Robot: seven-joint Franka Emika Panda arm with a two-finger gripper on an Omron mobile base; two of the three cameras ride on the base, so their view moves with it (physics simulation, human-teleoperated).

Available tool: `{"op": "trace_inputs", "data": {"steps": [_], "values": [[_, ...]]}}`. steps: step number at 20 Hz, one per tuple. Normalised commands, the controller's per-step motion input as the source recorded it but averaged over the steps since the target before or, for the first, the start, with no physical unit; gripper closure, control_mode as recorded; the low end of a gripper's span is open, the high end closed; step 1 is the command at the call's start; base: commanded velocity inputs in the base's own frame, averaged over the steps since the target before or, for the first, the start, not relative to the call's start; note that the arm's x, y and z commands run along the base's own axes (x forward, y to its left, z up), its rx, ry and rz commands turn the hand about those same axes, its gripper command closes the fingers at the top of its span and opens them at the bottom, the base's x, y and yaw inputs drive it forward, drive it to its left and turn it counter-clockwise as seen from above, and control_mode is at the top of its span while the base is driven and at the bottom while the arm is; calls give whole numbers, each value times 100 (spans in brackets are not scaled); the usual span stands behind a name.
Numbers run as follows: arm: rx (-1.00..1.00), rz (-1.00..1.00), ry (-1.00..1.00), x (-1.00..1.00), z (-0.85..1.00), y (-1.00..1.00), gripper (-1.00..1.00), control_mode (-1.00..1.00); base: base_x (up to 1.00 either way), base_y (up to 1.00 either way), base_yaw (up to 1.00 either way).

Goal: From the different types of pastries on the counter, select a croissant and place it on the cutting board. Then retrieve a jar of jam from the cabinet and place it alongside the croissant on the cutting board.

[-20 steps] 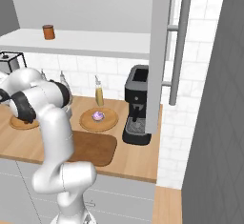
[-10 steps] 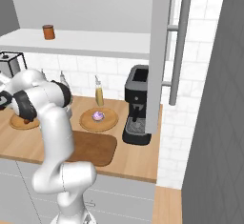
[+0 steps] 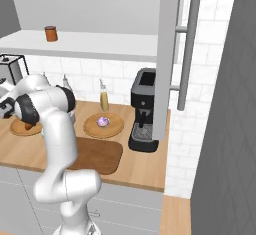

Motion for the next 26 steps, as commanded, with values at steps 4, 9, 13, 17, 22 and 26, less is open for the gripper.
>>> {"op": "trace_inputs", "data": {"steps": [4,9,13,17,22,26], "values": [[0,0,0,0,-7,7,-100,-100,0,0,0],[0,0,0,6,-20,2,-100,-100,0,0,0],[0,0,0,17,-5,0,-100,-100,0,0,0],[0,0,1,11,-24,0,-100,-100,0,0,0],[0,0,0,8,-35,2,-100,-100,0,0,0],[0,0,0,19,-28,20,-100,-100,0,0,0]]}}
